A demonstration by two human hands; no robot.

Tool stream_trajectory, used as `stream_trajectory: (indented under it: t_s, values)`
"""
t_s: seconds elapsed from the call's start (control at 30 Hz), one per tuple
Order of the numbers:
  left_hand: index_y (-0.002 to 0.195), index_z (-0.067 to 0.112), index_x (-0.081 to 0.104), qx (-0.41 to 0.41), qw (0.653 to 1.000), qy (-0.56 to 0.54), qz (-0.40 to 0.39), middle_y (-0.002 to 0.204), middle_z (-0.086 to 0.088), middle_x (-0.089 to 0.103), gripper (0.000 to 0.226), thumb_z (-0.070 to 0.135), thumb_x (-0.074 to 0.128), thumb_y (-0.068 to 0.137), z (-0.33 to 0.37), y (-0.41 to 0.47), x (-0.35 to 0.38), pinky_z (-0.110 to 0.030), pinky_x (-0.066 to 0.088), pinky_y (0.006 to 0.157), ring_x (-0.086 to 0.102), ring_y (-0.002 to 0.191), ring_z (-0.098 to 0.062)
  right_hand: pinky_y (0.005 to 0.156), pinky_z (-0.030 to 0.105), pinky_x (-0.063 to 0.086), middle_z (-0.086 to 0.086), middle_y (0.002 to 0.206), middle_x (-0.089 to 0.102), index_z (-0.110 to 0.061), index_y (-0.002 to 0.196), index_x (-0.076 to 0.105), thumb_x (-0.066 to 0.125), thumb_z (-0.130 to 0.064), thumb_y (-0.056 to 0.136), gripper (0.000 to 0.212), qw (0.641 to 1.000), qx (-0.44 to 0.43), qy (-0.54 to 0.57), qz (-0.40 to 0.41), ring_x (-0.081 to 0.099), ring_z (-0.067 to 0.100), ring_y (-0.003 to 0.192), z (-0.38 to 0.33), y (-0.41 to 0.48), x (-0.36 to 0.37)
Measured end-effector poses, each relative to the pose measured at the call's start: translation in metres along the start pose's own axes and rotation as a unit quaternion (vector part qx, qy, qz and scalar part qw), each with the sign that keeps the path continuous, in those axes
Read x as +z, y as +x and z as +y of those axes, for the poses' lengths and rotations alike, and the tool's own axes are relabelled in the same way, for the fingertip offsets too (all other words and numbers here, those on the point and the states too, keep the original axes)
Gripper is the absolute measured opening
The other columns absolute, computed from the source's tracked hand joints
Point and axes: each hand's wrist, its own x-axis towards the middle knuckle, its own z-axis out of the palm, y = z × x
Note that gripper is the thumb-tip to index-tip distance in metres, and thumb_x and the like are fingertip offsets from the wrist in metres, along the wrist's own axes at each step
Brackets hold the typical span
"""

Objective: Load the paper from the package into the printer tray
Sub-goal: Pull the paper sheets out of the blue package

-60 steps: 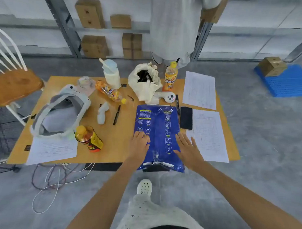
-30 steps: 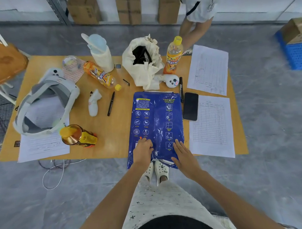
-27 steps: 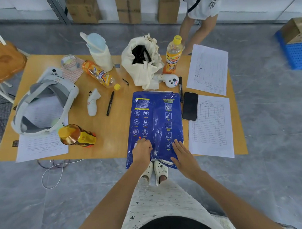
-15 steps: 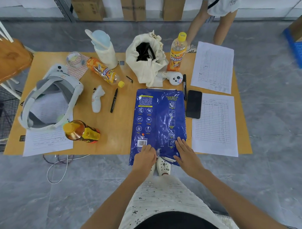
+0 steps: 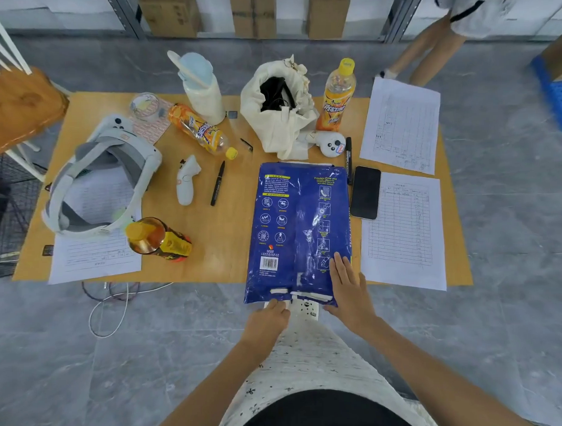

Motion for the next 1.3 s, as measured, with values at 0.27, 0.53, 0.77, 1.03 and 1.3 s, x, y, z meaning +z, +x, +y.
stream_trajectory:
  t_s: [0.27,0.53,0.77,1.03,1.3]
  values:
    - [0.085,0.023,0.066,0.047,0.974,-0.168,0.143,0.085,0.007,0.063,0.031,0.003,0.078,0.066,-0.027,-0.018,0.002,-0.014,0.049,0.056,0.060,0.069,-0.006,0.115,0.043,0.025,0.012,0.157,0.018,-0.014,0.141,0.035,0.056,-0.024,0.092,0.055,0.996,-0.004,0.070,0.060,0.012,0.032,0.146,-0.007,-0.005,-0.006]
    - [0.115,0.018,0.051,-0.141,0.955,-0.198,0.170,0.121,-0.008,0.056,0.052,0.021,0.078,0.071,-0.054,0.009,-0.014,-0.039,0.049,0.091,0.052,0.114,-0.027,0.067,0.021,0.047,0.002,0.097,0.061,-0.008,0.092,0.067,0.058,-0.004,0.087,0.011,0.940,0.056,0.302,0.148,0.060,0.016,0.086,-0.001,-0.015,-0.013]
    - [0.110,0.013,0.058,-0.157,0.953,-0.198,0.165,0.122,-0.008,0.053,0.042,0.019,0.076,0.072,-0.050,0.025,-0.017,-0.039,0.047,0.091,0.049,0.116,-0.028,0.054,0.016,0.039,0.007,0.078,0.061,-0.003,0.090,0.061,0.051,-0.004,0.089,0.009,0.805,0.229,0.520,0.172,0.053,0.018,0.067,0.004,-0.007,-0.027]
    - [0.089,0.006,0.063,-0.197,0.893,-0.343,0.213,0.091,-0.004,0.060,0.007,0.004,0.056,0.087,-0.057,0.027,-0.025,-0.026,0.040,0.065,0.053,0.088,-0.020,0.059,0.036,0.049,0.008,0.078,0.061,-0.010,0.106,0.044,0.062,-0.026,0.086,0.031,0.775,0.333,0.514,0.156,0.059,0.029,0.072,0.018,-0.002,-0.023]
    - [0.095,0.008,0.048,-0.393,0.705,-0.554,0.202,0.089,-0.007,0.058,0.012,0.010,0.057,0.087,-0.068,0.041,-0.041,-0.033,0.042,0.069,0.053,0.081,-0.025,0.058,0.033,0.046,0.013,0.090,0.059,-0.010,0.097,0.047,0.045,-0.009,0.093,0.005,0.968,0.033,0.228,0.101,0.059,0.028,0.074,-0.011,0.002,-0.040]
